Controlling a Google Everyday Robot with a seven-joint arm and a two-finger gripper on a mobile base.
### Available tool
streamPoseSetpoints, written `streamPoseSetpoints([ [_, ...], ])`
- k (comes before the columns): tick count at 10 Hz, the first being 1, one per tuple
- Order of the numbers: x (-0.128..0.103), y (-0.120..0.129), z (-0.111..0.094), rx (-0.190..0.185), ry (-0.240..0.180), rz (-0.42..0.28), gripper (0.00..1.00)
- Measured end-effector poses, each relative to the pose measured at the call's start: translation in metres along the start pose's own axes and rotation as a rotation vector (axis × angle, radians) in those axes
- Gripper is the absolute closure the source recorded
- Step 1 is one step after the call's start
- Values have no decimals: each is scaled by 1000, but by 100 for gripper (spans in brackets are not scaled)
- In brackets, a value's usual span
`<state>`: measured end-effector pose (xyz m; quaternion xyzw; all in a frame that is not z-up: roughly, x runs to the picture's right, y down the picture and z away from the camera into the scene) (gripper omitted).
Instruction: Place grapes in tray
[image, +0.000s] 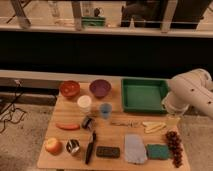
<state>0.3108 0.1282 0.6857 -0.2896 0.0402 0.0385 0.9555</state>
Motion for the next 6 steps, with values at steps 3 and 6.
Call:
streamPoseSetpoints([
  [3,12,9,8,-32,-23,20,20],
  [6,25,15,16,-73,-62,60,20],
])
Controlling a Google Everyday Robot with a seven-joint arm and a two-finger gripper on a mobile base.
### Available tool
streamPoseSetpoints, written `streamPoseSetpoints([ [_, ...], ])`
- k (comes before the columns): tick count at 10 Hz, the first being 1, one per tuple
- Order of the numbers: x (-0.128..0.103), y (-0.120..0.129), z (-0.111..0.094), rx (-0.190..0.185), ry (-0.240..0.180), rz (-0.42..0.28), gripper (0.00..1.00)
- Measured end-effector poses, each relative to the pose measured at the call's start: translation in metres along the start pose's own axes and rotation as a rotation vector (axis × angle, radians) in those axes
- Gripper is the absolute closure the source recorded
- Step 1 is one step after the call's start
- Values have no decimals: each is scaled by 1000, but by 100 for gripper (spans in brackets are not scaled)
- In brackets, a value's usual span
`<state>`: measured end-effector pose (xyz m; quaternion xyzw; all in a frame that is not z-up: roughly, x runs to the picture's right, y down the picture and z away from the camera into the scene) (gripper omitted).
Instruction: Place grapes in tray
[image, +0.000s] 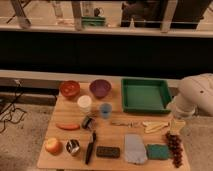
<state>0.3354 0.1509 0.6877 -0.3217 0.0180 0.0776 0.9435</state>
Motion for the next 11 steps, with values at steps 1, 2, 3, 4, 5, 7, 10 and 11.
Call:
streamPoseSetpoints([
  [1,6,2,3,-7,-6,10,20],
  [2,13,4,6,-12,-8,15,20],
  [3,18,8,9,-16,-7,11,20],
  [4,21,11,13,-9,-8,-9,20],
  [5,22,13,16,-1,-11,-30,20],
  [7,27,14,20,31,-15,-84,20],
  [10,35,16,26,95,-8,-134,20],
  [11,37,15,30,98,2,-148,20],
])
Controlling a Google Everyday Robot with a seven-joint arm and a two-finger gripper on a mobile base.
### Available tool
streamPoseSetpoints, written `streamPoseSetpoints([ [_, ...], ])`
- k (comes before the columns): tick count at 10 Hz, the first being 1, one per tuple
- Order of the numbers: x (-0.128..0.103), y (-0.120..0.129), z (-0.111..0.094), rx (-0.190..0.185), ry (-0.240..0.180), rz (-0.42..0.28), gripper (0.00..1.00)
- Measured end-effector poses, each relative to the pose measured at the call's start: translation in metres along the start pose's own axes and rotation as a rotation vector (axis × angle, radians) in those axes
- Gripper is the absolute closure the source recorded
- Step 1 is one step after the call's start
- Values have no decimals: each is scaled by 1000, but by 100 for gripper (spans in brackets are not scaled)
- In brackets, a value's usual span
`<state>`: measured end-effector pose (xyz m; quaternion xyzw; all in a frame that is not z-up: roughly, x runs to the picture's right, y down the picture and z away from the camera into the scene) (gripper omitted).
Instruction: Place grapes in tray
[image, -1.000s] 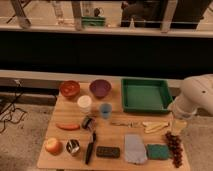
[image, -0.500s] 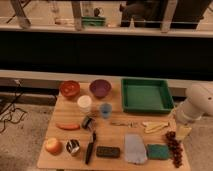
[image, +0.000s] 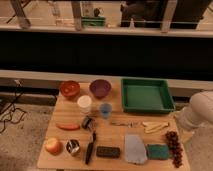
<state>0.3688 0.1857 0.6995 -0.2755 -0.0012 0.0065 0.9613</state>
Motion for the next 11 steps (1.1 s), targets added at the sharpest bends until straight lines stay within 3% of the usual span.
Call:
streamPoseSetpoints([
  [6,15,10,12,-15,32,-14,20],
  [11,19,20,16,-56,23,44,20],
])
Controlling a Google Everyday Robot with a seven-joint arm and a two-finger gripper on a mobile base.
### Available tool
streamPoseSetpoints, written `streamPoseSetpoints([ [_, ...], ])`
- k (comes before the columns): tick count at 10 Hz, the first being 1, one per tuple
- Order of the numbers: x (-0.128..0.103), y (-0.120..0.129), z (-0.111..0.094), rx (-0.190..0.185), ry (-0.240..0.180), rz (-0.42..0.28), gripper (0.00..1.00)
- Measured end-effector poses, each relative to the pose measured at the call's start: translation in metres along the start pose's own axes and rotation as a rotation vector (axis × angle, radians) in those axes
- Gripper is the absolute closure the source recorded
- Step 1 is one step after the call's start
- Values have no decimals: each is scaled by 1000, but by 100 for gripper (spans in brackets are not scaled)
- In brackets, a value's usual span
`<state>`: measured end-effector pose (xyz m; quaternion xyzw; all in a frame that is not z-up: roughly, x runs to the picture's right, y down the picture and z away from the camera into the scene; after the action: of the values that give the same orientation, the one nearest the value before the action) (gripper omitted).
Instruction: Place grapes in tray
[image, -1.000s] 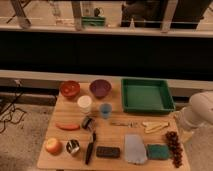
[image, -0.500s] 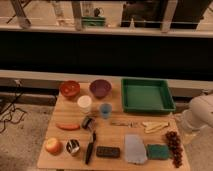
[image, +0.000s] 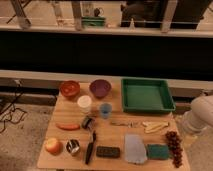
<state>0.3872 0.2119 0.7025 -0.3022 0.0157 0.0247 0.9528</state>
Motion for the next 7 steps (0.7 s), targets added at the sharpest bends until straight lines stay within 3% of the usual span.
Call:
streamPoseSetpoints([
  [5,1,2,1,-4,-5,1,20],
  [7,4,17,9,-25,-10,0,20],
])
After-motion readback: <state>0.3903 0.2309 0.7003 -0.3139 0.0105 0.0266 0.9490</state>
